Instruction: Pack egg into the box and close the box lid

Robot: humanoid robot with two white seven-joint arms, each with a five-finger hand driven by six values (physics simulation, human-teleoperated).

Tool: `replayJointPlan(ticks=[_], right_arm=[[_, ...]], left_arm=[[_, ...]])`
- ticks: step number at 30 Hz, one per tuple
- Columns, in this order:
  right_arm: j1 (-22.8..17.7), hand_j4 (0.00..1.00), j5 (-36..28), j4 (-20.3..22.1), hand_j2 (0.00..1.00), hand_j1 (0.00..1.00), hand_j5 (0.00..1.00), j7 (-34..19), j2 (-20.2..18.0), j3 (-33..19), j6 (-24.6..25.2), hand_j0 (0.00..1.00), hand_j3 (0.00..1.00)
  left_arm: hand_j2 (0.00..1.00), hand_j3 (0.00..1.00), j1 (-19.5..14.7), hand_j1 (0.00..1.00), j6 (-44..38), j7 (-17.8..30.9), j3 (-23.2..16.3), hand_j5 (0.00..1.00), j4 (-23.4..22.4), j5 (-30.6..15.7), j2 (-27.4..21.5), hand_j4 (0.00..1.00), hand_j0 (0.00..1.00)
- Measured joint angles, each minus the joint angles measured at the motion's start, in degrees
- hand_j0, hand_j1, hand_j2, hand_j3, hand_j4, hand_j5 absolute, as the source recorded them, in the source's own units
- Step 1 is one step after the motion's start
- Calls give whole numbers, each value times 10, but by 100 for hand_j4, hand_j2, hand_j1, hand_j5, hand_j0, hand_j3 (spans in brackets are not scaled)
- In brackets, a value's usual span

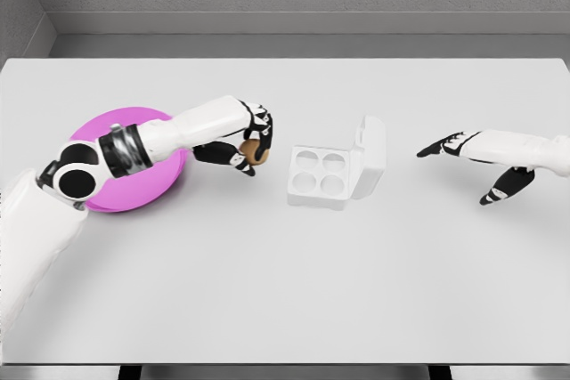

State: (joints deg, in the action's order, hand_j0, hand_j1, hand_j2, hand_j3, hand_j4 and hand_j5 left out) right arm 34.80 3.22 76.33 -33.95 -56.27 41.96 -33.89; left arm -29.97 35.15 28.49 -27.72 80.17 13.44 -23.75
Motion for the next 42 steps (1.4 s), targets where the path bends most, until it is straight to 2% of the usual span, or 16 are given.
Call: replayJointPlan(ticks=[26, 42], right_arm=[[-1, 100, 0, 0, 100, 100, 100, 0, 0, 0, 0, 100, 100], [0, 100, 0, 0, 100, 100, 100, 0, 1, 0, 0, 100, 100]], left_arm=[[13, 13, 0, 13, 0, -2, 0, 13, -7, 2, 91, 13, 13], [14, 14, 7, 14, 0, -59, -1, 14, -48, 3, 117, 14, 14]])
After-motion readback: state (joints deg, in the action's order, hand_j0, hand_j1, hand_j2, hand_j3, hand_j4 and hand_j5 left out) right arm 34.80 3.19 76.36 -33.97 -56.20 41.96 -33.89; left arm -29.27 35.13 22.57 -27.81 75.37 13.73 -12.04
